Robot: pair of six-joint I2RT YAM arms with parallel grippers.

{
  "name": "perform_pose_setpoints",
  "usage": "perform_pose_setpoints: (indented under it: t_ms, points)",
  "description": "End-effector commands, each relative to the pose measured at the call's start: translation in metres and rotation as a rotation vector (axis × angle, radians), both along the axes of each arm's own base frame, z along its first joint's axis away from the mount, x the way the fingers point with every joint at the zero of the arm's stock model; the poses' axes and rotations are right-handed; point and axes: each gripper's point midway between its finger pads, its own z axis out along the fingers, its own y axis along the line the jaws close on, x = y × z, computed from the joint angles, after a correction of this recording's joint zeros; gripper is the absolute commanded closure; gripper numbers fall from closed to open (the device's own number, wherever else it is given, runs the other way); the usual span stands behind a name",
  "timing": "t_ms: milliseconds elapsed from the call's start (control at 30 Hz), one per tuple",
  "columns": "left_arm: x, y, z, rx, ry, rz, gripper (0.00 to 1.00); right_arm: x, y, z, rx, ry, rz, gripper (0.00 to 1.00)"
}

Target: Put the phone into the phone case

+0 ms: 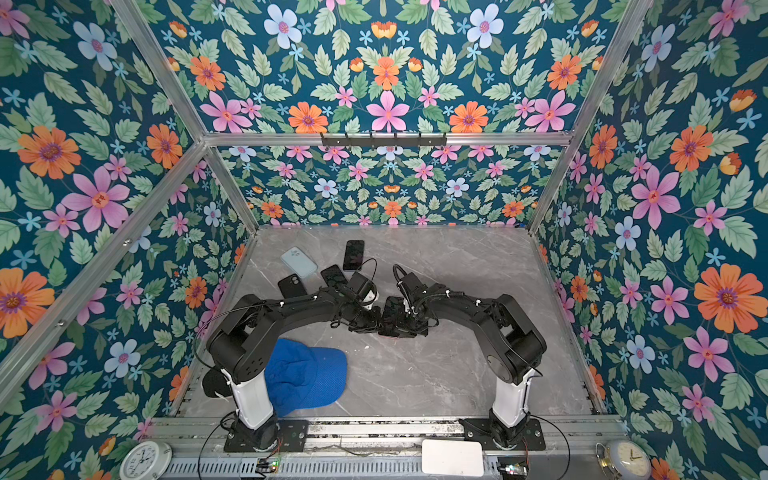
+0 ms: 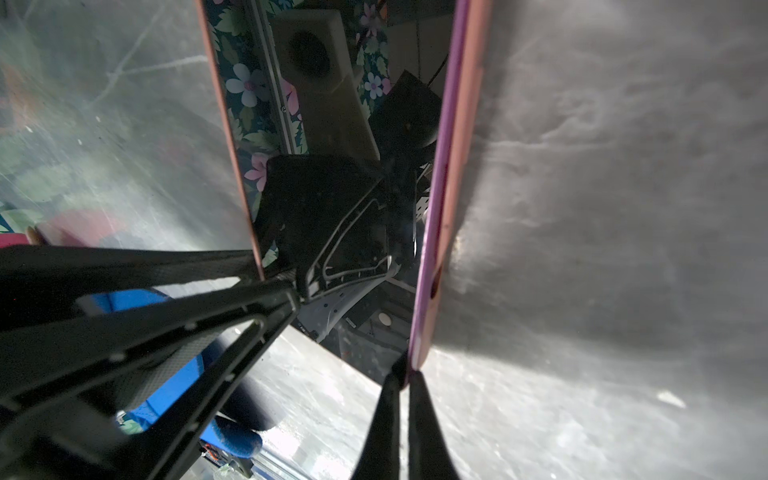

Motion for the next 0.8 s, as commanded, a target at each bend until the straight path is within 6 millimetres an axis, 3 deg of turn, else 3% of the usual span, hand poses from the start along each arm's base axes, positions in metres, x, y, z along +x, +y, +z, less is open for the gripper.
perform_pose_setpoints:
  t_ms: [0,133,367,767]
  points:
    - [-0.010,-0.014,0.003,-0.076,0.041,-0.040,0.72,0.003,0.011,-0.010,0.021,-0.022,0.013,0.97]
    - [-0.012,-0.012,0.003,-0.067,0.039,-0.039,0.72,0.005,0.008,-0.001,0.003,-0.049,0.015,0.97]
    - [-0.009,0.002,0.013,-0.038,0.017,-0.020,0.68,0.009,-0.002,0.016,-0.025,-0.093,0.004,0.86]
    - [-0.009,0.006,0.007,-0.038,0.034,-0.011,0.66,0.009,-0.005,0.007,-0.033,-0.075,-0.011,0.86]
